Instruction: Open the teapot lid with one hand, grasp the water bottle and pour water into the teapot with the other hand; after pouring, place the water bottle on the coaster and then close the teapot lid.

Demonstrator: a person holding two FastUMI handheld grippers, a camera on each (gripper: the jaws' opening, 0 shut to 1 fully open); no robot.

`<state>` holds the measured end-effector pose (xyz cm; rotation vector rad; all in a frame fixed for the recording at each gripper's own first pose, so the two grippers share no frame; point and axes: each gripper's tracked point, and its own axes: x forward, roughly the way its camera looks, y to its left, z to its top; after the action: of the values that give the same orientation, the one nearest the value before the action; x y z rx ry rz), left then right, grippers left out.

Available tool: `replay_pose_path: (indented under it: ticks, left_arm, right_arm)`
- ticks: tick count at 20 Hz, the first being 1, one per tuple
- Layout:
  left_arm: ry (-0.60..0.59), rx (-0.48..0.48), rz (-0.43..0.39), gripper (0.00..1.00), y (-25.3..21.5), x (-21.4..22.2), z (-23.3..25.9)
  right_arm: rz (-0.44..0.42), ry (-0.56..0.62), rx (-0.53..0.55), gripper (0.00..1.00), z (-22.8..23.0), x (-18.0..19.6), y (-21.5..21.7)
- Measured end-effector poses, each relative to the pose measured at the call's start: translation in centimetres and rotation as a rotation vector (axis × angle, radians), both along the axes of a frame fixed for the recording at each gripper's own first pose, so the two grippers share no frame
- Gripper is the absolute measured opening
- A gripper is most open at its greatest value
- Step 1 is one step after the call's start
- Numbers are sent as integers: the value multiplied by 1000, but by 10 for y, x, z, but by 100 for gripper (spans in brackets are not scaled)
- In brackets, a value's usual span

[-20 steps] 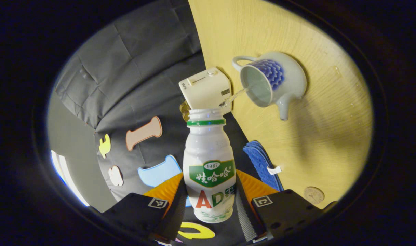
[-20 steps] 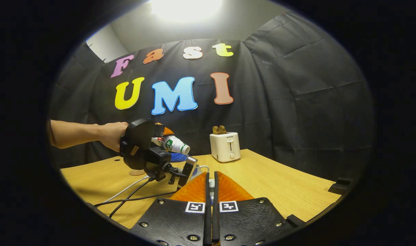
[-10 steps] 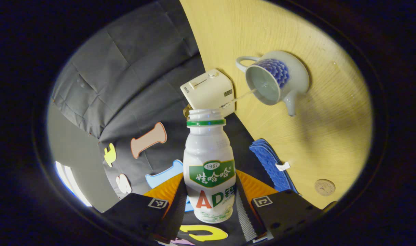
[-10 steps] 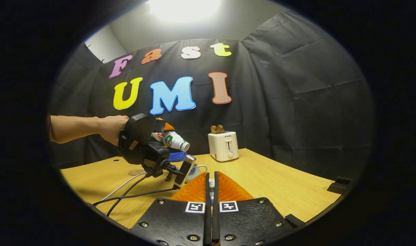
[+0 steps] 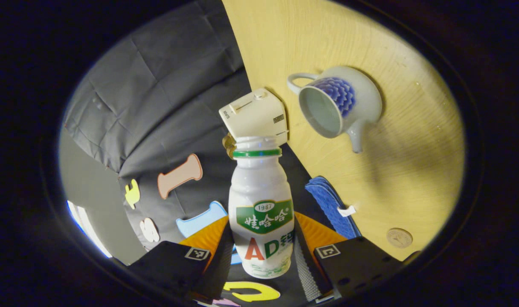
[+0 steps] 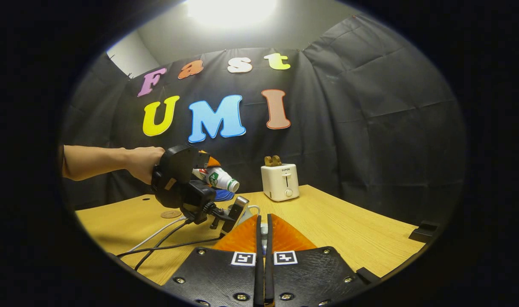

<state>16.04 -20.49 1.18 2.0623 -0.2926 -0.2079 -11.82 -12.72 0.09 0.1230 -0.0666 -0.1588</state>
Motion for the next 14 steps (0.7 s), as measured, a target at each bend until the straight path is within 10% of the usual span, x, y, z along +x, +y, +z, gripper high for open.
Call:
replay_pose_path:
  ticks: [14]
  left_arm:
    - [251, -283, 3, 75, -2, -4, -47]
  right_arm:
    - [-1, 14, -50, 1, 8, 6, 9]
